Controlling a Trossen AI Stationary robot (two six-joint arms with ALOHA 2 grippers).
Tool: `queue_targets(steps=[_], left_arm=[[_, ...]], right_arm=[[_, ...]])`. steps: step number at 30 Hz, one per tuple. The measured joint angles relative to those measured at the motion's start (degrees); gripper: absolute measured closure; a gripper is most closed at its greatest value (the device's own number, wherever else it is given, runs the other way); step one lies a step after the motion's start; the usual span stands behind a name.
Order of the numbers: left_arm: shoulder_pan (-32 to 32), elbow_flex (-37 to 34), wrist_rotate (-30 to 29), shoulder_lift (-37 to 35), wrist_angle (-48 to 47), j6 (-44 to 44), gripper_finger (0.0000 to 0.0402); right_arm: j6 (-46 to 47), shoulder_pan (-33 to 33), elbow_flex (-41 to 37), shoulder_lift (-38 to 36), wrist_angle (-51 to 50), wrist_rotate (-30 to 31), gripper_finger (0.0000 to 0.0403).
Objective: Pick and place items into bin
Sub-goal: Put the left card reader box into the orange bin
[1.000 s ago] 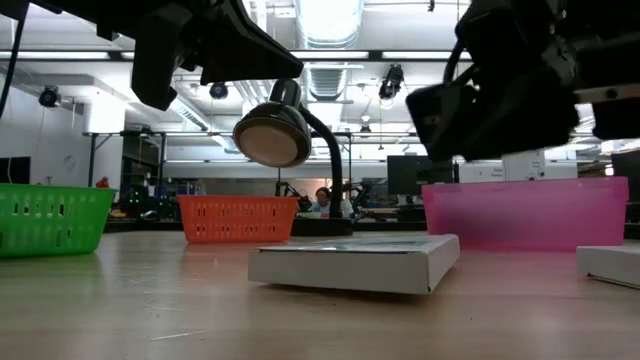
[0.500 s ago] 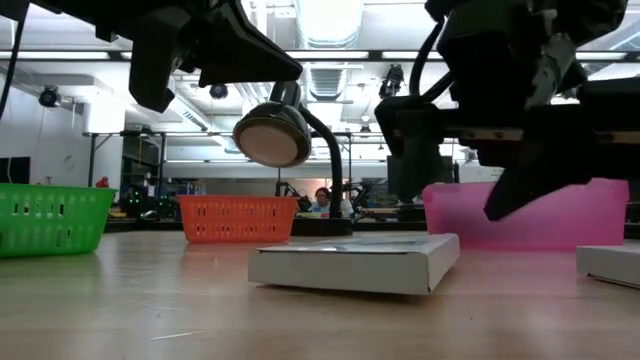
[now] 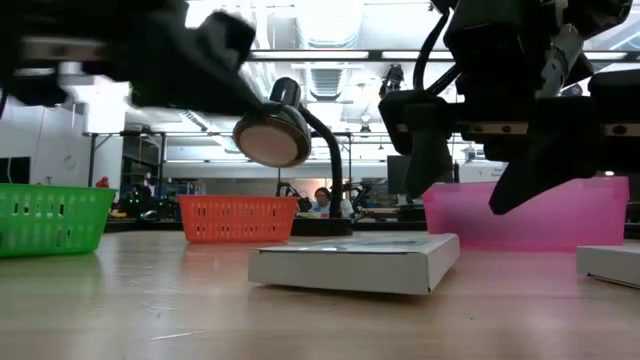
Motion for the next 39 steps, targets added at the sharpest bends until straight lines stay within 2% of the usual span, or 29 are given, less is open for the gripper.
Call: queue_targets(steps=[3,14,20,27,30,39], left_arm=[[-0.21,0.45,3.64,-0.1,-3.75,-4.15,0.04],[0.13,0.23,3.96,0.07,-2.46,-4.01,0.04],[1.86,2.59,10.52,7.06,1.95,-1.45,0.04],[4.66,6.43,9.91,12.32,1.34,2.18,0.04],[6.04,7.4,12.32,14.23,0.67,2.04,0.04],[6.81,7.68,14.02,15.16,-0.02,1.94,0.04]], right_arm=[[0.13,0.02,0.0,0.0,-0.18,0.0,0.0143],[0.88,0.02,-0.04,0.0,-0.24,-0.02,0.0148],[1.48,0.02,-0.04,0.0,-0.22,-0.04,0.0148],[1.23,0.19,-0.07,0.0,-0.26,-0.11,0.0151],[0.06,0.77,-0.09,0.04,-0.61,-0.09,0.0153],[-0.11,1.53,-0.09,0.09,-1.11,-0.12,0.0155]])
